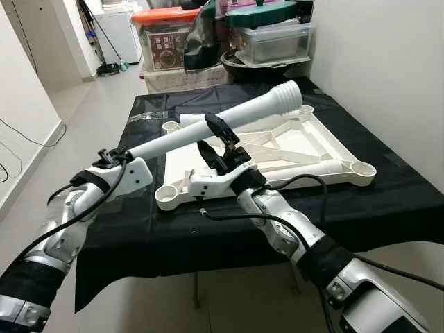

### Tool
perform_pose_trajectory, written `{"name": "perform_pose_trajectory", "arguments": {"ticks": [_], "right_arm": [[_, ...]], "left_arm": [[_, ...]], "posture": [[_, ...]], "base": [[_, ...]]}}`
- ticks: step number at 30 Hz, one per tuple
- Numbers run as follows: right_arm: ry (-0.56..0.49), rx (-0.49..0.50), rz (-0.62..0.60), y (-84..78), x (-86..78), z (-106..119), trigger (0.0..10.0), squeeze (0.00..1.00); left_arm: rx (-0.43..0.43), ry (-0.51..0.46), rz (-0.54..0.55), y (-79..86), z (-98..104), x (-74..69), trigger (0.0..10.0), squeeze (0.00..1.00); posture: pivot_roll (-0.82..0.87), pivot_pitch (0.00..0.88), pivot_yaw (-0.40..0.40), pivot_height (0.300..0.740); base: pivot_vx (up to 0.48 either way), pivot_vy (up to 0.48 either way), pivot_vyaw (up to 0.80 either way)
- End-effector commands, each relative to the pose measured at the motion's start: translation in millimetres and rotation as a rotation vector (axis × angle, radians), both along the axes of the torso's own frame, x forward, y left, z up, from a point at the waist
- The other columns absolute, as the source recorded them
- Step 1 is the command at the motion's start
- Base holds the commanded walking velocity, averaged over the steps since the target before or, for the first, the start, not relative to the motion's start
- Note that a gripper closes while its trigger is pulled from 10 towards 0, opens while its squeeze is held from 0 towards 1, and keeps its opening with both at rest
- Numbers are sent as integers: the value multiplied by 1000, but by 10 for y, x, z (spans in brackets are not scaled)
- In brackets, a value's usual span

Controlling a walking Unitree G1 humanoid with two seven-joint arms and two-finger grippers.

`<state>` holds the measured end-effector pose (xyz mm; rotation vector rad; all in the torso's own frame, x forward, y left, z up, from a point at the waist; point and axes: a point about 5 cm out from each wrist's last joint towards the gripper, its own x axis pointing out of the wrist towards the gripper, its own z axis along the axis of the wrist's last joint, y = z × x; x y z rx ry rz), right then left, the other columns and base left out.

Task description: Building children table

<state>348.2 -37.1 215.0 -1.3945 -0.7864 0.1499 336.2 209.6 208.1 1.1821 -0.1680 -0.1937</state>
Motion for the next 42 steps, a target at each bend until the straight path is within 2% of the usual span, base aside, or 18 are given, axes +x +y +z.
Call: {"name": "perform_pose_trajectory", "arguments": {"ticks": [1, 6, 8, 15, 21, 27, 31, 42], "right_arm": [[-3, -41, 6, 86, 15, 0, 10000, 0], [47, -83, -21, 83, 68, -83, 10000, 0], [105, -129, -45, 70, 111, -179, 10000, 0], [171, -157, -94, 2, 163, -272, 10000, 0], [185, -159, -133, -67, 200, -291, 10000, 0], [238, -167, -243, -327, 337, -348, 10000, 0], [253, -180, -277, -400, 366, -389, 10000, 0], [262, -193, -284, -417, 386, -440, 10000, 0]], "left_arm": [[8, 38, -15, -78, -112, -5, 10000, 0], [30, 63, -44, -181, -185, -14, 10000, 0], [45, 79, -65, -261, -245, -25, 10000, 0], [47, 100, -91, -373, -341, -63, 10000, 0], [53, 112, -98, -408, -399, -93, 10000, 0], [44, 132, -101, -458, -469, -146, 10000, 0], [36, 133, -102, -491, -479, -156, 10000, 0], [33, 135, -116, -543, -496, -197, 10000, 0]], "posture": [[-42, 0, 54, 740], [-42, 0, 54, 740], [-47, 0, 52, 740], [-46, 0, 50, 740], [-46, 0, 50, 740], [-44, 0, 47, 740], [-44, 0, 47, 740], [-42, 0, 45, 740]], "base": [[0, 0, 0], [0, 0, 0], [0, 0, 0], [0, 0, 0], [0, 0, 0], [0, 0, 0], [0, 0, 0], [0, 0, 0]]}}
